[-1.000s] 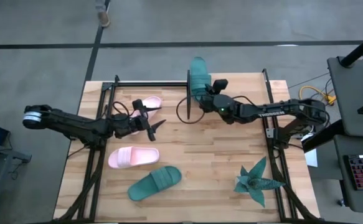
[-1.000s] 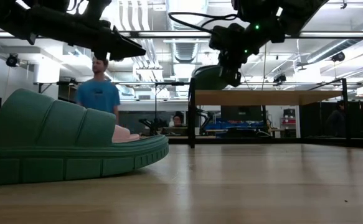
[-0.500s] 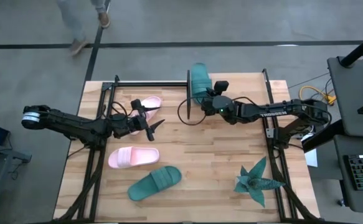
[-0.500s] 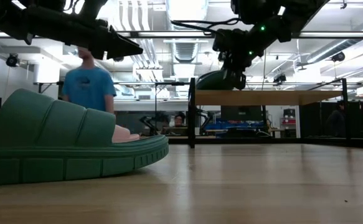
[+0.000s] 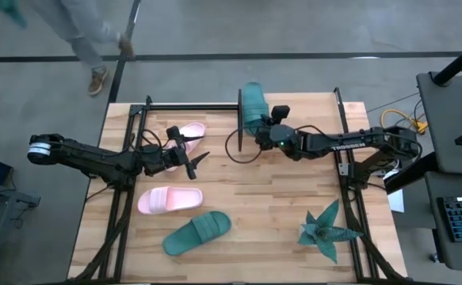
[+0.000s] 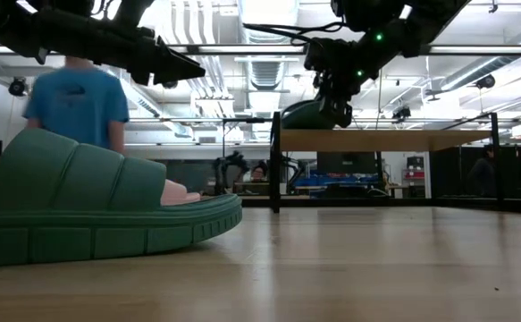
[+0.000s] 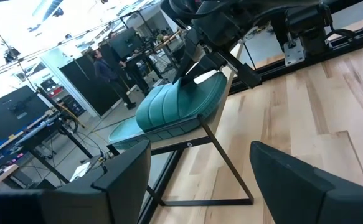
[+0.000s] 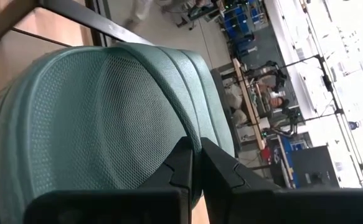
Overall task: Pick and place slides into the shelf
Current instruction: Put the top green slipper on the shelf
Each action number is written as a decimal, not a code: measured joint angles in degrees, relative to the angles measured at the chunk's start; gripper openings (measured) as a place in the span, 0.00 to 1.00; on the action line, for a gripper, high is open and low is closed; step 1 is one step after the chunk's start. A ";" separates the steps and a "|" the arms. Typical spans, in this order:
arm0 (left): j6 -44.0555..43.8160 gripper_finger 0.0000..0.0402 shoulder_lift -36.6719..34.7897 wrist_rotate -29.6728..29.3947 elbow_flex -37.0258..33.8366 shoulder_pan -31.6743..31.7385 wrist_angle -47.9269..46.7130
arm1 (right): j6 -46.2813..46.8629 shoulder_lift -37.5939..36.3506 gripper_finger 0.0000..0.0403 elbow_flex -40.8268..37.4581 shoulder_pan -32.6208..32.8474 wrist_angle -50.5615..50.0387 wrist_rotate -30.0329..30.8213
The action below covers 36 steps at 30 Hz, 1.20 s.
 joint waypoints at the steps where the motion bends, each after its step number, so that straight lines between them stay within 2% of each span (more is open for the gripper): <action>1: 0.00 0.64 0.00 0.00 0.00 0.00 0.00 | 0.02 0.00 0.02 0.00 0.15 -0.01 0.00; 14: 0.00 0.64 0.08 0.01 0.00 0.00 -0.02 | 0.04 0.00 0.05 0.00 0.68 -0.02 -0.08; 19: 0.00 0.64 0.09 0.02 0.00 0.00 -0.22 | 0.04 0.00 0.12 0.00 0.70 -0.05 -1.02; 25: 0.01 0.64 0.11 0.02 0.00 0.00 -0.20 | 0.63 -0.02 0.24 0.04 0.77 0.02 -5.34; 31: 0.02 0.64 0.11 0.03 0.00 0.00 -0.20 | 1.99 -0.36 0.36 0.04 0.78 -0.46 -5.79; 36: 0.02 0.64 0.13 0.03 -0.04 0.00 -0.17 | 4.49 -2.10 0.41 0.07 0.79 -0.90 -6.93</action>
